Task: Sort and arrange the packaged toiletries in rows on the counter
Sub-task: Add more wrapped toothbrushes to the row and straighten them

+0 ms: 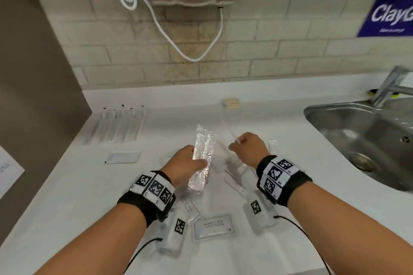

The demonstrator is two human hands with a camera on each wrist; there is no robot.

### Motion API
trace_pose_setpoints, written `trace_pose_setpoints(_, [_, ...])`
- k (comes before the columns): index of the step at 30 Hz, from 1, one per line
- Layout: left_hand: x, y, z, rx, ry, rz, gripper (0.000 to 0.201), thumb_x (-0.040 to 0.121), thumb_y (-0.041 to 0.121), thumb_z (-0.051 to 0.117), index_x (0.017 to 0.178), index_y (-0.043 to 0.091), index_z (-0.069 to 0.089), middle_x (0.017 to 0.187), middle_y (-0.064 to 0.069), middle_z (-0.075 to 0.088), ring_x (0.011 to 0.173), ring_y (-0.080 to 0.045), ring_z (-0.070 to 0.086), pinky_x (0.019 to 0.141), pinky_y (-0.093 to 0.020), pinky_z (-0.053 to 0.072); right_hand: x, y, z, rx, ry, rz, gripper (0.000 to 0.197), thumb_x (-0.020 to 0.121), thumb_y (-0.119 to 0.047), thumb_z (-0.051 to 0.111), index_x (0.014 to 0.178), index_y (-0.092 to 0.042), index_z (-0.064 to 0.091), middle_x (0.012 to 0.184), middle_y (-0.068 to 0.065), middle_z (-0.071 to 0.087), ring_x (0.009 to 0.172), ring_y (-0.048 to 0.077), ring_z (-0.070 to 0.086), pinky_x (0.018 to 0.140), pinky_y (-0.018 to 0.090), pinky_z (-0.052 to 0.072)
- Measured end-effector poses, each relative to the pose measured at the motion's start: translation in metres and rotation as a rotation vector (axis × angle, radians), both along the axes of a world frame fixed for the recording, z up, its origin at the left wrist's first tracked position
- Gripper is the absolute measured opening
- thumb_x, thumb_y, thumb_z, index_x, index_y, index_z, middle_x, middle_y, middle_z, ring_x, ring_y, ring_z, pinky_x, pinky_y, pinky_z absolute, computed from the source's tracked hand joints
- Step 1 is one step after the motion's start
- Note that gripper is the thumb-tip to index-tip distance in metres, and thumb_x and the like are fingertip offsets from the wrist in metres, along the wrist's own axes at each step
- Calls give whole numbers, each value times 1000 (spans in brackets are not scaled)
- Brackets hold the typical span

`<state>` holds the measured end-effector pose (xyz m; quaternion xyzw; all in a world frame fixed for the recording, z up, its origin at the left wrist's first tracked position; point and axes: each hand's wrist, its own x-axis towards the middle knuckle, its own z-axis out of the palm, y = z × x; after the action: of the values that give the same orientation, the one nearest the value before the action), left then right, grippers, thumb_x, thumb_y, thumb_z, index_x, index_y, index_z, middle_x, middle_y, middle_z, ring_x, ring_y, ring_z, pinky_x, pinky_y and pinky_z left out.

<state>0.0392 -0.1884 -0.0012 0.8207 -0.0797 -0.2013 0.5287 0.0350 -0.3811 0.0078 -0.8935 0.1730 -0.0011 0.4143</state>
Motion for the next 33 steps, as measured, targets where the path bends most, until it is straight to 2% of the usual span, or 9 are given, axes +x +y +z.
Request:
trace_pose_setpoints(2, [2, -16, -1, 30, 3, -9, 21, 85, 17, 61, 106, 14, 60, 104, -8, 68, 95, -24, 67, 88, -41, 54, -3, -32, -6, -206, 174, 18, 22, 84, -23, 64, 91, -7, 52, 96, 9, 59, 73, 19, 53, 53, 22, 41])
trace_pose_setpoints(6, [6, -50, -9, -14, 85, 23, 25, 81, 17, 63, 106, 18, 58, 102, -9, 66, 89, -25, 69, 77, -41, 59, -13, -63, -22, -446, 359, -32, 85, 61, -56, 76, 124, -9, 44, 121, 9, 49, 113, 27, 51, 92, 35, 50])
trace_pose_setpoints(11, [11, -84, -9, 121, -59, 44, 27, 91, 19, 57, 117, 13, 52, 110, -4, 63, 98, -20, 61, 80, -30, 48, -11, -68, -28, -518, 427, 12, 101, 48, -69, 77, 123, -11, 42, 117, 6, 46, 113, 23, 48, 95, 33, 48])
trace_pose_setpoints(16, [18, -93, -10, 137, -89, 82, 26, 91, 18, 57, 116, 13, 53, 107, -3, 63, 95, -19, 62, 76, -27, 46, 7, -79, -24, -498, 443, 32, 83, 62, -47, 83, 123, -6, 43, 122, 7, 56, 115, 26, 53, 99, 35, 48])
trace_pose_setpoints(20, [23, -96, -11, 121, -73, 110, 27, 88, 20, 60, 114, 15, 54, 106, -5, 68, 98, -22, 66, 90, -39, 52, 13, -95, -21, -419, 447, 4, 85, 58, -37, 88, 124, -7, 44, 124, 12, 54, 114, 31, 56, 96, 39, 50])
trace_pose_setpoints(25, [24, -105, -10, 40, -32, 145, 24, 88, 14, 60, 111, 14, 55, 106, -11, 68, 97, -27, 69, 89, -45, 55, 17, -111, -14, -494, 492, 140, 74, 81, -47, 69, 134, -3, 43, 137, 10, 50, 127, 27, 50, 108, 34, 40])
trace_pose_setpoints(28, [28, -108, -11, 57, -42, 174, 24, 87, 12, 61, 110, 13, 54, 109, -9, 65, 102, -28, 65, 93, -50, 52, 21, -110, -8, -485, 518, 234, 52, 87, -42, 63, 124, -7, 55, 138, 9, 52, 128, 26, 50, 108, 33, 40])
trace_pose_setpoints(31, [36, -107, -10, 89, -54, 179, 28, 87, 13, 62, 114, 13, 54, 110, -6, 63, 102, -24, 62, 92, -43, 51, 26, -107, -8, -502, 512, 283, 32, 87, -34, 65, 73, -14, 46, 106, 3, 63, 122, 23, 55, 99, 26, 46])
trace_pose_setpoints(33, [43, -104, -9, 115, -77, 175, 31, 87, 15, 63, 117, 12, 54, 112, -6, 64, 102, -23, 62, 90, -36, 50, 34, -102, -17, -439, 524, 264, 29, 79, -22, 72, 81, -11, 45, 77, 0, 50, 107, 24, 61, 79, 24, 47])
